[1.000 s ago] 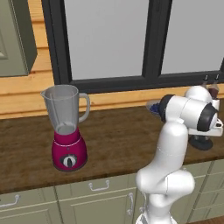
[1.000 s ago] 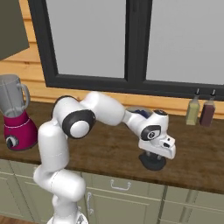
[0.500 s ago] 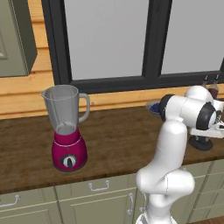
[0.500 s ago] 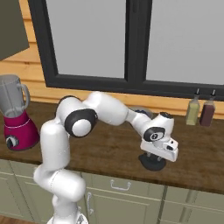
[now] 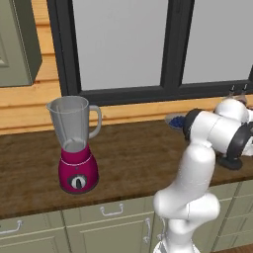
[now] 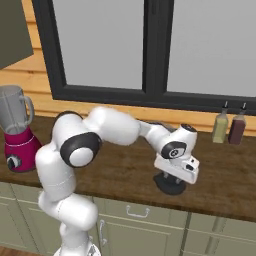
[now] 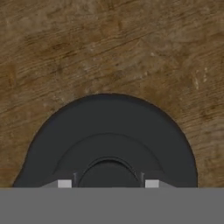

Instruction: Close the lid blender by securely placing the lid on top.

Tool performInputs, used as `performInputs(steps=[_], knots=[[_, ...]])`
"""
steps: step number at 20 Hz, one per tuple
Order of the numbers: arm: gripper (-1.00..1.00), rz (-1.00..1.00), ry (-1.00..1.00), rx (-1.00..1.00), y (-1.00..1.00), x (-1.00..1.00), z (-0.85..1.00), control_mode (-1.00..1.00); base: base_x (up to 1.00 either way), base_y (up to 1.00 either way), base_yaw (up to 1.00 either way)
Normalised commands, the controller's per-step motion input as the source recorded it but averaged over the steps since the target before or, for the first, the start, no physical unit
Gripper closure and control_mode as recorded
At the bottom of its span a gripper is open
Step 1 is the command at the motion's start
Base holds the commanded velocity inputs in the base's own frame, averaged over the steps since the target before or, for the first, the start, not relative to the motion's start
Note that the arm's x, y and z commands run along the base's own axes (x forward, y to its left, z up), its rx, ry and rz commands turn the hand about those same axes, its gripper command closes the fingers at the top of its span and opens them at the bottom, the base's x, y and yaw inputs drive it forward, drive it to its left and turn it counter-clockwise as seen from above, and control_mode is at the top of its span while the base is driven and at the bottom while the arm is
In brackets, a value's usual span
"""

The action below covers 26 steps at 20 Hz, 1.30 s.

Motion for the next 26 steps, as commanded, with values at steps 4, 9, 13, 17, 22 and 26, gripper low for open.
performInputs(steps=[4,9,13,17,22,26], knots=[[1.0,0.0,-0.25,0.07,0.2,-0.51,1.0,-1.0,0.0,0.0,0.0],[1.0,0.0,-0.23,0.02,0.59,-0.31,1.0,-1.0,0.0,0.0,0.0],[1.0,0.0,-0.09,0.01,0.97,-0.06,0.91,-1.0,0.0,0.0,0.0],[1.0,0.0,0.0,0.03,1.0,0.0,0.79,-1.0,0.0,0.0,0.0],[1.0,0.0,0.0,0.01,0.97,-0.12,0.84,-1.0,0.0,0.0,0.0],[1.0,0.0,-0.02,0.0,0.84,-0.29,0.95,-1.0,0.0,0.0,0.0]])
